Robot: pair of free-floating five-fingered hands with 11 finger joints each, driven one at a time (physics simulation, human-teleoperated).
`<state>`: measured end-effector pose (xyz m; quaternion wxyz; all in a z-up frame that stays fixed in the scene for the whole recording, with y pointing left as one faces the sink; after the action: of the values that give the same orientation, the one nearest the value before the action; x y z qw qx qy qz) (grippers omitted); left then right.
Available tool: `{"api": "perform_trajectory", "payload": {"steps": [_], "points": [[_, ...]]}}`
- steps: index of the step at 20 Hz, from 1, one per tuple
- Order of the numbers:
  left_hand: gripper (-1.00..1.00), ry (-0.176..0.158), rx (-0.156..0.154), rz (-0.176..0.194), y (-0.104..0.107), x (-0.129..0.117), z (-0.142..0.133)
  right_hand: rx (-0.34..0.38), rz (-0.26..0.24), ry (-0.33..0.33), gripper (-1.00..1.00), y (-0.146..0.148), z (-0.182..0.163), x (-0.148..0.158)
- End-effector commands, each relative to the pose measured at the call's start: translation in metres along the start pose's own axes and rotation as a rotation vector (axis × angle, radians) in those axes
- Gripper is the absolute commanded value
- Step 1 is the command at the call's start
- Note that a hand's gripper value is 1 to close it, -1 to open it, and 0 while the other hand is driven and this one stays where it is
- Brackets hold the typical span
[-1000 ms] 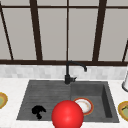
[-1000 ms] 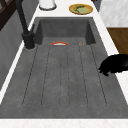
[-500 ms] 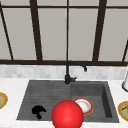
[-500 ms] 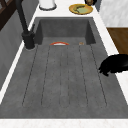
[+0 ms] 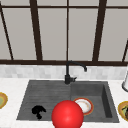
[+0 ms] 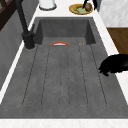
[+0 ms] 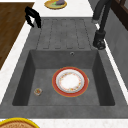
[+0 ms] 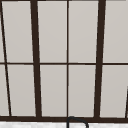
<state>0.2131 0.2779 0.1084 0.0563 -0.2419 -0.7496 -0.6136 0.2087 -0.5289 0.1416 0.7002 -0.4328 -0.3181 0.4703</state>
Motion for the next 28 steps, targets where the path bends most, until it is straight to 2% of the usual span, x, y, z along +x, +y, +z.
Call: {"api": "perform_trajectory", "payload": {"steps": [1, 3, 4, 9, 11, 15, 17, 19, 28], "points": [[0.0, 0.0, 0.0, 0.0, 0.0, 0.0, 0.0, -0.034, -0.011, -0.006, -1.0, -0.024, 0.008, -0.007], [0.0, 0.0, 0.0, 0.0, 0.0, 0.0, 0.0, 0.003, -0.001, -0.007, -1.0, -0.033, 0.015, -0.008], [0.0, 0.0, 0.0, 0.0, 0.0, 0.0, 0.0, 0.021, 0.013, -0.027, -1.0, -0.041, 0.02, -0.01], [0.0, 0.0, 0.0, 0.0, 0.0, 0.0, 0.0, 0.04, 0.045, -0.008, -1.0, -0.075, 0.033, -0.007], [0.0, 0.0, 0.0, 0.0, 0.0, 0.0, 0.0, 0.06, 0.053, -0.03, -1.0, -0.08, 0.036, 0.003], [0.0, 0.0, 0.0, 0.0, 0.0, 0.0, 0.0, 0.023, 0.067, -0.029, -1.0, -0.078, 0.037, 0.024], [0.0, 0.0, 0.0, 0.0, 0.0, 0.0, 0.0, 0.035, 0.084, -0.035, -1.0, -0.079, 0.037, 0.031], [0.0, 0.0, 0.0, 0.0, 0.0, 0.0, 0.0, 0.024, 0.072, 0.0, -1.0, -0.077, 0.033, 0.051], [0.0, 0.0, 0.0, 0.0, 0.0, 0.0, 0.0, -0.005, 0.108, -0.043, -1.0, -0.044, 0.054, 0.098]]}}
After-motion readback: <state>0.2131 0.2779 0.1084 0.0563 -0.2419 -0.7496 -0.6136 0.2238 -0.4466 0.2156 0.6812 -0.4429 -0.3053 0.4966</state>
